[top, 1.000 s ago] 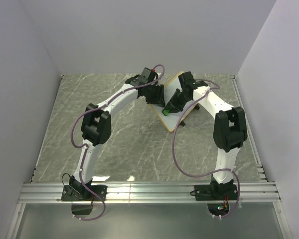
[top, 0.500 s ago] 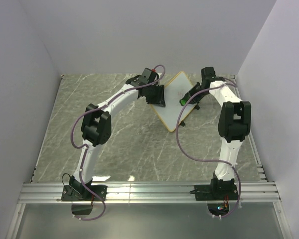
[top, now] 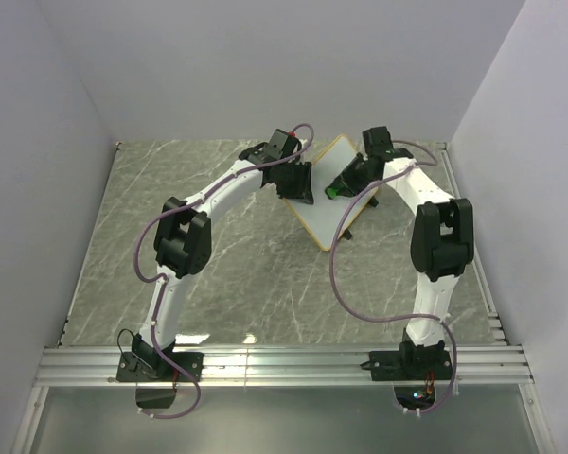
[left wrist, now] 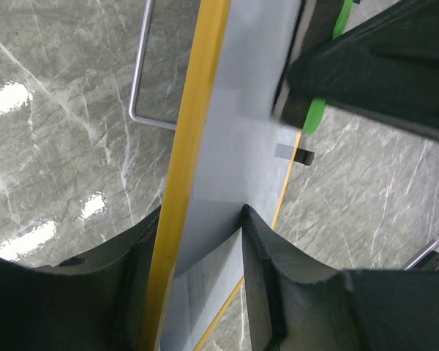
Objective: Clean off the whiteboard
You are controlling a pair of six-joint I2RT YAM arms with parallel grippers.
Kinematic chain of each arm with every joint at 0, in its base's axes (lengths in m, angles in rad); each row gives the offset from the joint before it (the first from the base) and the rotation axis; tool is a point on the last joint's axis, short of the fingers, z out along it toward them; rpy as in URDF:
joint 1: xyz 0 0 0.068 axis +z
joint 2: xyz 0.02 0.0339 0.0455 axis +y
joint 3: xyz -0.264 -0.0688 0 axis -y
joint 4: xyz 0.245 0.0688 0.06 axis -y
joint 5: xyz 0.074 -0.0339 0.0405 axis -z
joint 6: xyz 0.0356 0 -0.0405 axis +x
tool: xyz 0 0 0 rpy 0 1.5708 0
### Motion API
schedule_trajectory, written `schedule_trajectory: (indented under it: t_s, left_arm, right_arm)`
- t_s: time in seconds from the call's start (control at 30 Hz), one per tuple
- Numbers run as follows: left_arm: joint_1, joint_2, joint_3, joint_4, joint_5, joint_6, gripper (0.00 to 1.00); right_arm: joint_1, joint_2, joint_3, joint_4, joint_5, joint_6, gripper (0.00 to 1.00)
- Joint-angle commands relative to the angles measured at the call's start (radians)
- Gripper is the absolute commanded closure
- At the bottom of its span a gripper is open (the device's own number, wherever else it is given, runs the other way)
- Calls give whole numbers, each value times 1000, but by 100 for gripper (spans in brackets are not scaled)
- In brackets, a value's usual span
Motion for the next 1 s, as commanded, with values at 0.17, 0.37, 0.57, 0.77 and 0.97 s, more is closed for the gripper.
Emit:
schedule_trajectory:
  t_s: [0.17, 0.37, 0.57, 0.77, 0.97]
  left_arm:
    - [-39, 14, -32, -77, -118, 74, 100]
    - [-39, 18, -11, -84, -118, 82, 100]
    - [-39, 27, -4, -84, -111, 87, 100]
    - [-39, 38, 8, -84, -101, 90, 100]
    - [-39, 43, 8, -86, -94, 91, 100]
  right_arm:
    - [82, 129, 337, -5, -99, 92, 100]
    - [51, 171, 316, -21, -68, 74, 100]
    - [17, 50, -57, 74, -25, 24, 100]
    - [8, -59, -336, 166, -11, 22, 100]
    - [-4, -42, -297, 177, -53, 69, 100]
